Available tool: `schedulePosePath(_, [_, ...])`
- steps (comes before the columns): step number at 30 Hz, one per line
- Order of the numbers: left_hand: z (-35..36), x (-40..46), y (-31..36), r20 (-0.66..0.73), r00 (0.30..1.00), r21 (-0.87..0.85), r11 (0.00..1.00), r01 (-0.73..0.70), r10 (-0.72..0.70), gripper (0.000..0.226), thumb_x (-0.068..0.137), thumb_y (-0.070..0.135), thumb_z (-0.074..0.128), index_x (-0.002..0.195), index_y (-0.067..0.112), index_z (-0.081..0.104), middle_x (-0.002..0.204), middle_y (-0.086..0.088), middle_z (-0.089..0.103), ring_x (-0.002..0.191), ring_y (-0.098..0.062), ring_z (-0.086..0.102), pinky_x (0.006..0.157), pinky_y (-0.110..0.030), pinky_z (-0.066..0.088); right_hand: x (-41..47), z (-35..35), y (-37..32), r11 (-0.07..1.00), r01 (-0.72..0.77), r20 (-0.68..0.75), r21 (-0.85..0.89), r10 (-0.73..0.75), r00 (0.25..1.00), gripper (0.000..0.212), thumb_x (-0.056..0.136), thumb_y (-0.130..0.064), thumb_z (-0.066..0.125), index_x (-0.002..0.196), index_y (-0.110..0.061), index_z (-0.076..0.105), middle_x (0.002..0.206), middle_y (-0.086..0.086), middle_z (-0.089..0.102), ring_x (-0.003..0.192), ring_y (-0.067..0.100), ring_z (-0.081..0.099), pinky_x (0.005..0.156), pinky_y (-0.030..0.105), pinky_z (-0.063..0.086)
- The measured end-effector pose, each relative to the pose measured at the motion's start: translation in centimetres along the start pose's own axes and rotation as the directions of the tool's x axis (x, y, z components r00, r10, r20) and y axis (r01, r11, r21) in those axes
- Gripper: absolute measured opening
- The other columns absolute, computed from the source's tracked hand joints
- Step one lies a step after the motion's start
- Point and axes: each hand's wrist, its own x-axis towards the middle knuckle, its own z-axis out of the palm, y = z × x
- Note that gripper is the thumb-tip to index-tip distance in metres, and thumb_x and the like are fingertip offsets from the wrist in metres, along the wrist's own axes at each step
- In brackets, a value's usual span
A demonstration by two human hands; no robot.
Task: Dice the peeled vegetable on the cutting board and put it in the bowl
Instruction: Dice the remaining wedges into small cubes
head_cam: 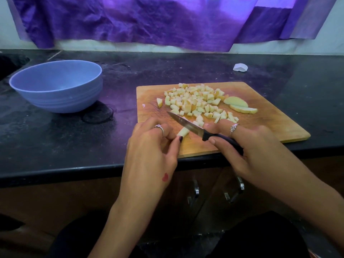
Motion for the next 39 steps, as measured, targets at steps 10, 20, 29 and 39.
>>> schedulePosePath(10, [0.3,-0.2,0.0,-0.046,0.999,-0.054,0.998,0.009,-0.011,0.014,0.079,0.018,0.073,0.07,0.018,0.063,0.09,0.01,0.062,0.09,-0.017,0.056,0.076,-0.044,0.05,-0.8,-0.3,0.4,0.996,0.033,0.057,-0.08,-0.029,0.998,0.032,0.091,-0.04,0.042,0.118,-0.033,0.057,0.069,-0.007,0.065,0.054,0.011,0.058,0.048,0.034,0.05])
schedulePosePath(20, [0.2,-0.2,0.0,-0.054,0.998,-0.04,0.999,0.017,-0.019,0.015,0.08,0.019,0.073,0.069,0.017,0.063,0.087,0.007,0.061,0.088,-0.015,0.055,0.074,-0.032,0.045,-1.4,0.0,0.0,0.998,0.047,-0.08,0.034,-0.045,0.996,0.024,0.092,-0.032,0.049,0.111,-0.027,0.062,0.062,-0.021,0.054,0.05,0.004,0.052,0.046,0.022,0.041])
schedulePosePath(29, [0.3,-0.2,-0.3,-0.049,0.999,-0.031,0.999,-0.005,0.004,0.013,0.08,0.018,0.072,0.07,0.016,0.066,0.087,0.01,0.06,0.086,-0.01,0.053,0.072,-0.021,0.04,0.2,0.5,-1.0,0.998,-0.002,0.057,-0.055,0.005,0.998,0.026,0.096,-0.035,0.046,0.118,-0.032,0.058,0.077,-0.006,0.066,0.063,0.011,0.058,0.057,0.027,0.046])
schedulePosePath(39, [0.2,-0.3,-0.1,-0.033,0.999,-0.017,1.0,0.005,-0.006,0.012,0.081,0.018,0.071,0.071,0.016,0.065,0.089,0.007,0.06,0.089,-0.015,0.054,0.075,-0.023,0.04,-1.4,-0.3,0.7,0.999,0.039,-0.066,-0.023,-0.041,0.997,0.03,0.092,-0.038,0.045,0.116,-0.028,0.061,0.062,-0.011,0.062,0.049,0.006,0.056,0.048,0.023,0.046])
